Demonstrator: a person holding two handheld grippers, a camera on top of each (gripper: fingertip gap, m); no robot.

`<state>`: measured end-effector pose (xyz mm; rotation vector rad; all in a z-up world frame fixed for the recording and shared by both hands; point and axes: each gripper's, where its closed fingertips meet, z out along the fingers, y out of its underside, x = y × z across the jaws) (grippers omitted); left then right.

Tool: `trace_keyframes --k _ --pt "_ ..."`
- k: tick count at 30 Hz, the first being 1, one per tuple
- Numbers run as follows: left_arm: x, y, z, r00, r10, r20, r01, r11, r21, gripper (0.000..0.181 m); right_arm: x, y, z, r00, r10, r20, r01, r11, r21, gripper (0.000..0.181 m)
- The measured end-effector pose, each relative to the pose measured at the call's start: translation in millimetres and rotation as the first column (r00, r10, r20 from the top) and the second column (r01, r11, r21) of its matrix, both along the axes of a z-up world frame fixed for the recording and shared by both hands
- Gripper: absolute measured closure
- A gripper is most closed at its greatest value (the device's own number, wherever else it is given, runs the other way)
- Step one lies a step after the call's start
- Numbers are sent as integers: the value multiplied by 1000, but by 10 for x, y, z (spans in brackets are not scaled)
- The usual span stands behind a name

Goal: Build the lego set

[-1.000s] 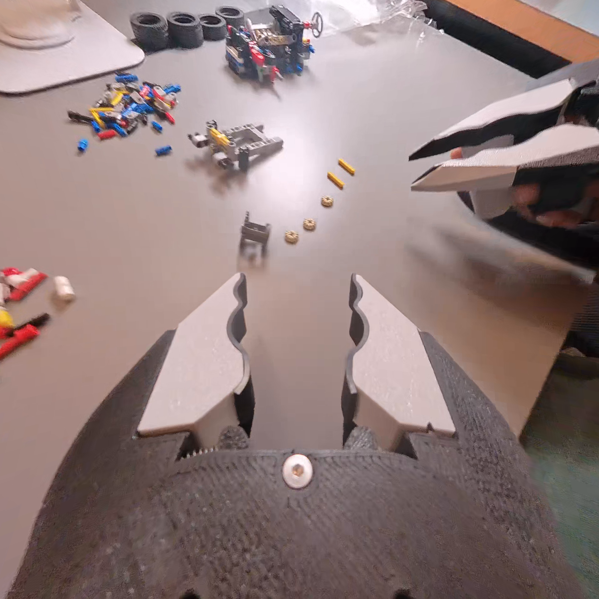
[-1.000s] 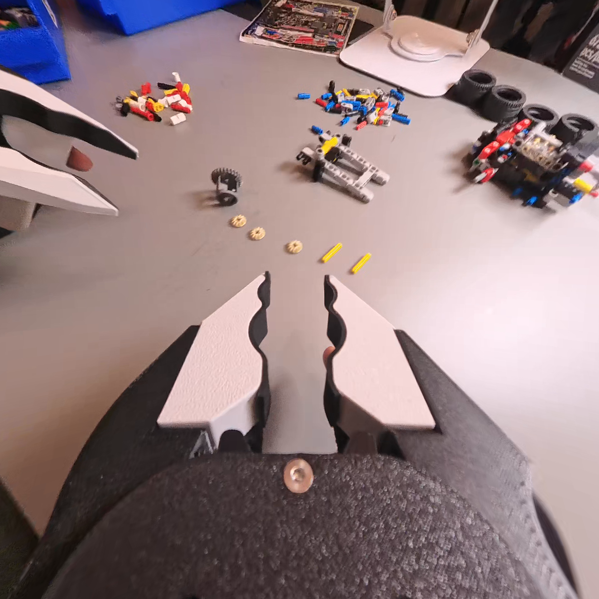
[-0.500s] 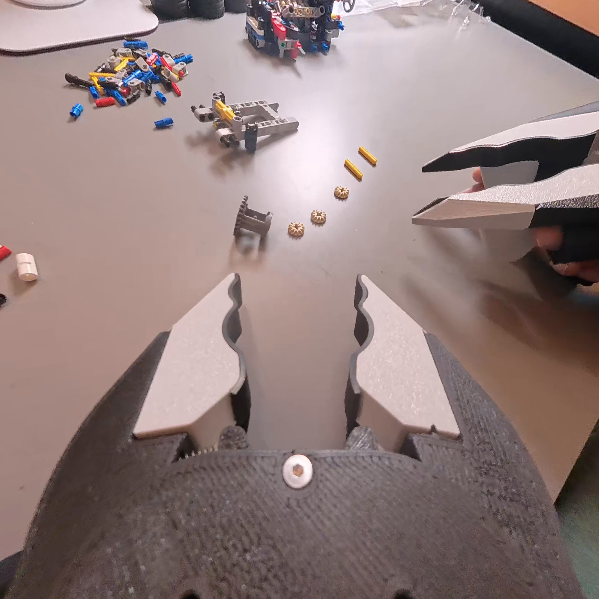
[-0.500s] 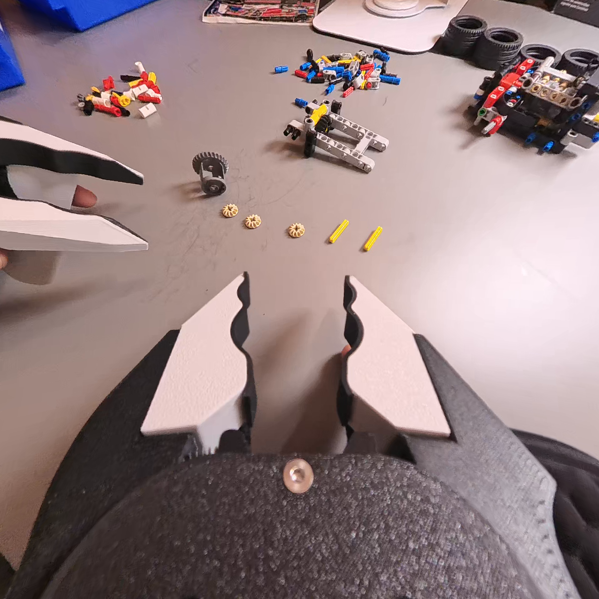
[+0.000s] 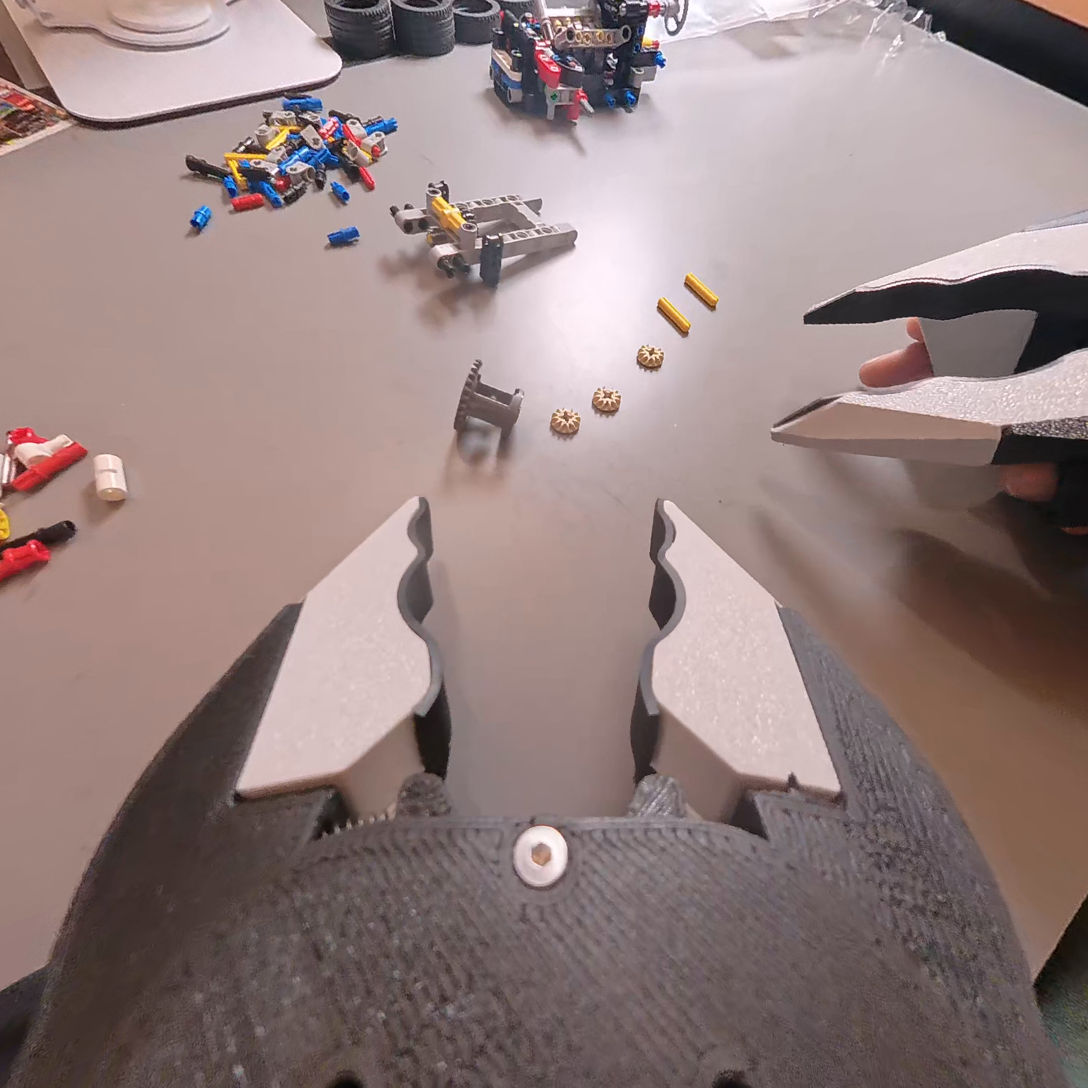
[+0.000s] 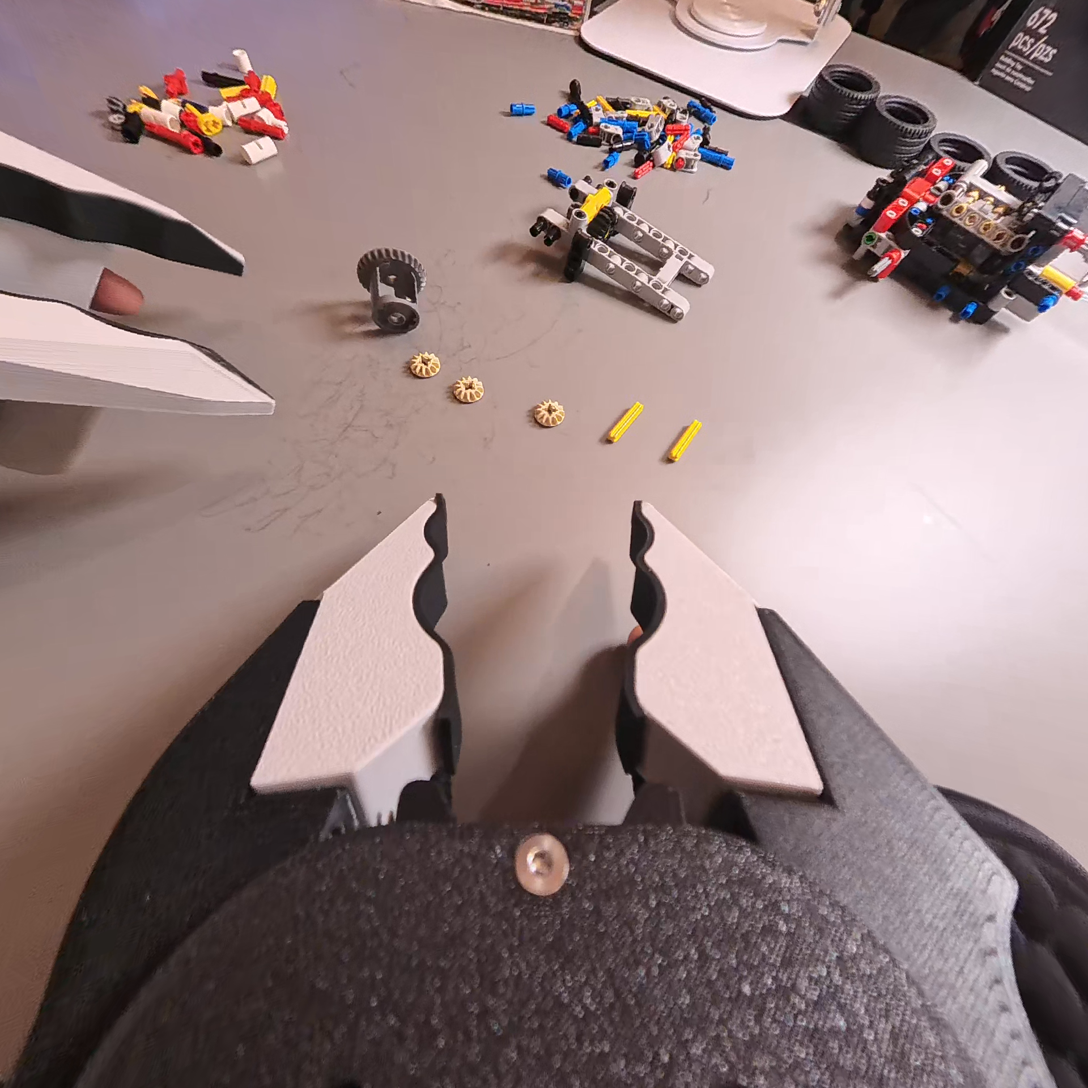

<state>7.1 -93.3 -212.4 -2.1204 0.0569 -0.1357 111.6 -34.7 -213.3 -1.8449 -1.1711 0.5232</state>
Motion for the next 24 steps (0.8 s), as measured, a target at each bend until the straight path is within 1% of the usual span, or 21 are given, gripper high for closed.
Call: trace_keyframes --k 9,18,24 --pt "-7 6 -23 999 8 -35 -9 1000 -11 103 5 -20 -11 1000 9 -21 -10 999 -53 119" --pt "2 3 -16 999 4 -42 -4 1000 -6 105 -7 -34 -33 1000 17 6 -17 999 -31 119" --pt "8 4 -20 999 0 -46 -1 1000 -8 106 -11 -39 -31 1000 22 -2 -22 999 -44 118"
